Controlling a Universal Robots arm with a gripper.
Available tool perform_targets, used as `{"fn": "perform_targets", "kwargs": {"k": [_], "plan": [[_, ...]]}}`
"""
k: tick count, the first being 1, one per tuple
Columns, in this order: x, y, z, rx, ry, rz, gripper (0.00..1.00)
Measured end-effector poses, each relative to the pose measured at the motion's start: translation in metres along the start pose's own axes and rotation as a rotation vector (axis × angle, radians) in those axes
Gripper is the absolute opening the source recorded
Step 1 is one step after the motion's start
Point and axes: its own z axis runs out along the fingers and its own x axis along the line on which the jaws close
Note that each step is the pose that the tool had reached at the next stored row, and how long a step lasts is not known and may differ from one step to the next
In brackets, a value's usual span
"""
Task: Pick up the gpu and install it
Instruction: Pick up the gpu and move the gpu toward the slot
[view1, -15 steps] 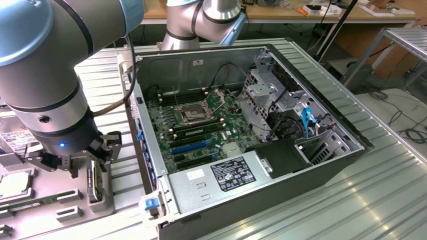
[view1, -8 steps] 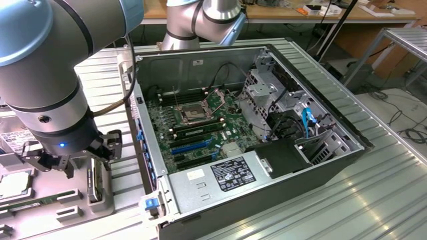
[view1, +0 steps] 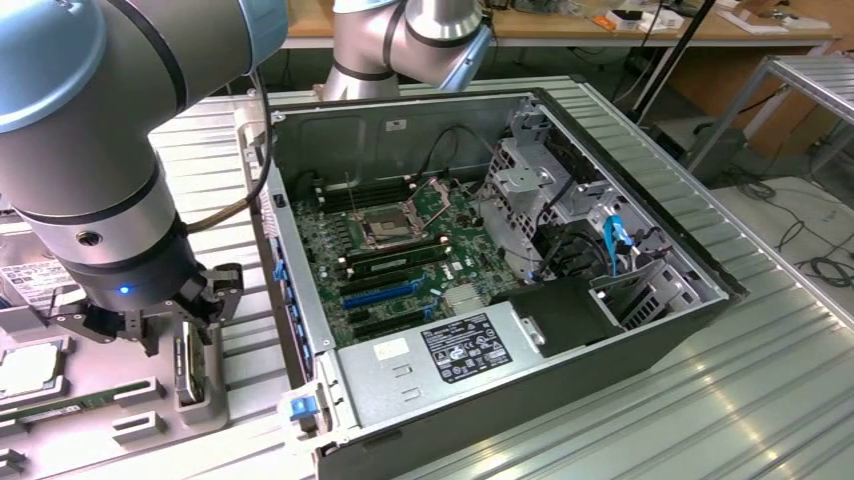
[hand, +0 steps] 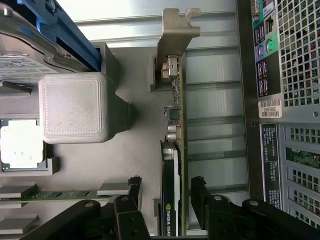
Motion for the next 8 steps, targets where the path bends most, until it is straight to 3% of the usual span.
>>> {"fn": "perform_targets", "kwargs": {"k": [8], "plan": [[-0.0010,0.0001,0.0000,0.0001,0.0000,0.000,0.52]]}}
